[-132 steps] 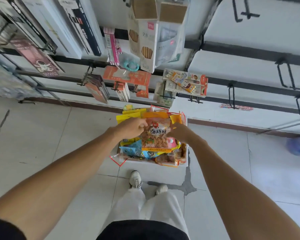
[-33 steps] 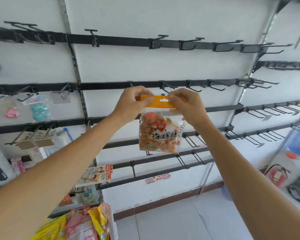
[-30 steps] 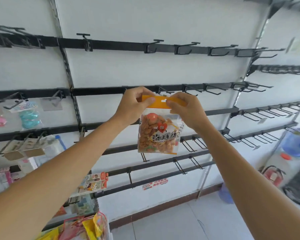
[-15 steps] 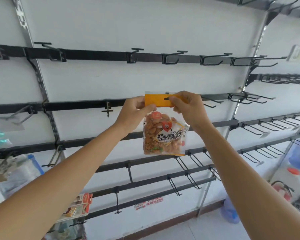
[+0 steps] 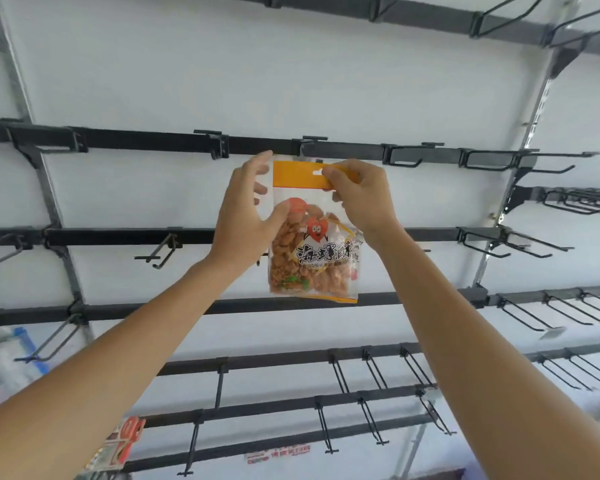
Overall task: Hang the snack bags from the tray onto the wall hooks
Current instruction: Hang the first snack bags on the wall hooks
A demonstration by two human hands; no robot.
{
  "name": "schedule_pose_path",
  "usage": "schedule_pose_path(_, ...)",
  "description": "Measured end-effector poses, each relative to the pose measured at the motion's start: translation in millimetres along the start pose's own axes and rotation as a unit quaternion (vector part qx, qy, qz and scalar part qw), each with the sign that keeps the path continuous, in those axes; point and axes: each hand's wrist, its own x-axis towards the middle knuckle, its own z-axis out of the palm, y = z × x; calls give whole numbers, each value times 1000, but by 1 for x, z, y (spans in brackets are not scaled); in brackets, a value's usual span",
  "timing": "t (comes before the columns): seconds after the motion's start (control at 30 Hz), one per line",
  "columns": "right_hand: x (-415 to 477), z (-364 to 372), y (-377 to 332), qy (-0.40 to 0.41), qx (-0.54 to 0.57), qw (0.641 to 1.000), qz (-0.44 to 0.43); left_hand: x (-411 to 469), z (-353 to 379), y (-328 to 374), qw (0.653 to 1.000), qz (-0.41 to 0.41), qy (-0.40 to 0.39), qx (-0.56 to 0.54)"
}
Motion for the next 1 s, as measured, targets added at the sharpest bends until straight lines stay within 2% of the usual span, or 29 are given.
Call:
schedule_pose_path(0.13, 24, 6, 5, 1, -19, 1000, -16, 12, 2, -10, 961, 188, 24, 201)
schedule_pose_path(0.27, 41, 10, 13, 4, 3, 1000, -22, 23, 7, -22, 925, 268, -59, 261)
schedule_pose_path(0.4, 54, 10, 18, -18, 6, 999, -28, 37, 11, -31, 903, 287, -95, 305)
schedule_pose_path(0.57, 67, 14, 17, -75, 8, 996, -47, 50, 16, -34, 910, 269, -37, 312)
schedule_pose_path(0.63, 71, 17, 23, -87, 8, 995, -45, 55, 19, -39, 912, 265, -43, 310)
schedule_pose_path(1.0, 93, 35, 60, -29, -16, 999, -5, 79, 25, -69, 902, 244, -154, 321)
